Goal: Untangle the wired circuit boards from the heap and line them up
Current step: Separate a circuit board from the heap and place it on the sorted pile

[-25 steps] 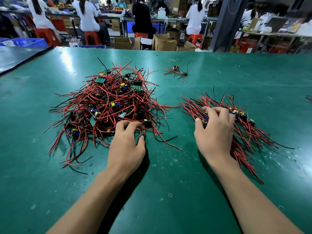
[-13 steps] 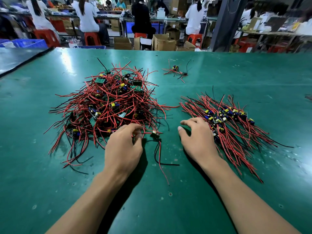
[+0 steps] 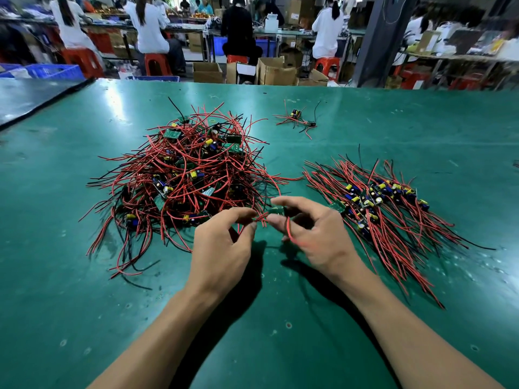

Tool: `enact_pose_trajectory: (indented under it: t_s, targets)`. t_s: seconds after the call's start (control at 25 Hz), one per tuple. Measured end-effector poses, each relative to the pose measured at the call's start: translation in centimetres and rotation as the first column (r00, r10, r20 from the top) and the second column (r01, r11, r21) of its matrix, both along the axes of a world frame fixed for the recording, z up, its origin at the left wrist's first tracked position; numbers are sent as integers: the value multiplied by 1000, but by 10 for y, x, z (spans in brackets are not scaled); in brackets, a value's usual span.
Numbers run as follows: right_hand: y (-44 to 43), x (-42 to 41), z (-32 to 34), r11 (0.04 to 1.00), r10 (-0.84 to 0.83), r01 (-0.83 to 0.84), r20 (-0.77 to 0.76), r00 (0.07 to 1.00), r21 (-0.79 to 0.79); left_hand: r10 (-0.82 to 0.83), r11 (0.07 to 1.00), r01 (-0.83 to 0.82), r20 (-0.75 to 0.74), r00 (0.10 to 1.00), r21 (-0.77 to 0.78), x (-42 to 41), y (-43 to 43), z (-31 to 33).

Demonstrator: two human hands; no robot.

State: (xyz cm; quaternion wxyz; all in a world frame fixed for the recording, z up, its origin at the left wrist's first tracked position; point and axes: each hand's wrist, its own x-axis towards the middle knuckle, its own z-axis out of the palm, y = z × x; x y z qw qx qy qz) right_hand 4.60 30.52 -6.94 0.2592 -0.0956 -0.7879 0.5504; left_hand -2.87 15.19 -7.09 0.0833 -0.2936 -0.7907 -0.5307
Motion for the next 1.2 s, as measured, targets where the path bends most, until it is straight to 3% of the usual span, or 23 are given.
enact_pose_trajectory:
  t_s: [0.16,0.28,0.36,0.44,0.52,0.6,0.72,0.84,0.92,1.0,1.12,1.2]
  targets:
    - [0,1,10,974,16,-32,-71,997,-226,-155,986,162,146,977,-43,4,1,7]
    - [5,4,17,910,105,-99,-6,994,-403,-342,935,346,475,811,82,7,1,13]
    - [7,5,20,868,183,-134,58,981,-478,-400,906,403,575,714,130,6,1,14]
    - [8,6,22,775,261,-170,62,963,-609,-467,868,461,619,631,185,7,0,16]
    - [9,7,23,655,302,-204,5,953,-728,-550,812,504,677,489,295,7,-3,18]
    - [7,7,24,598,277,-198,-31,960,-777,-599,762,531,713,365,369,6,-5,19]
    - [6,4,21,534,228,-150,-29,973,-832,-644,710,560,716,270,427,4,-5,16]
    - [6,4,23,431,298,-175,-44,954,-885,-691,647,574,704,165,501,2,-7,15]
    - [6,7,26,396,426,-208,-22,905,-894,-713,632,570,682,163,524,3,-8,15]
    - [2,9,27,472,499,-217,56,865,-855,-690,687,531,674,263,497,5,-4,16]
    - [-6,4,21,604,418,-184,112,901,-775,-618,780,429,670,411,457,8,2,13]
    - [-9,1,17,606,364,-153,102,926,-781,-614,787,391,670,417,477,9,2,11]
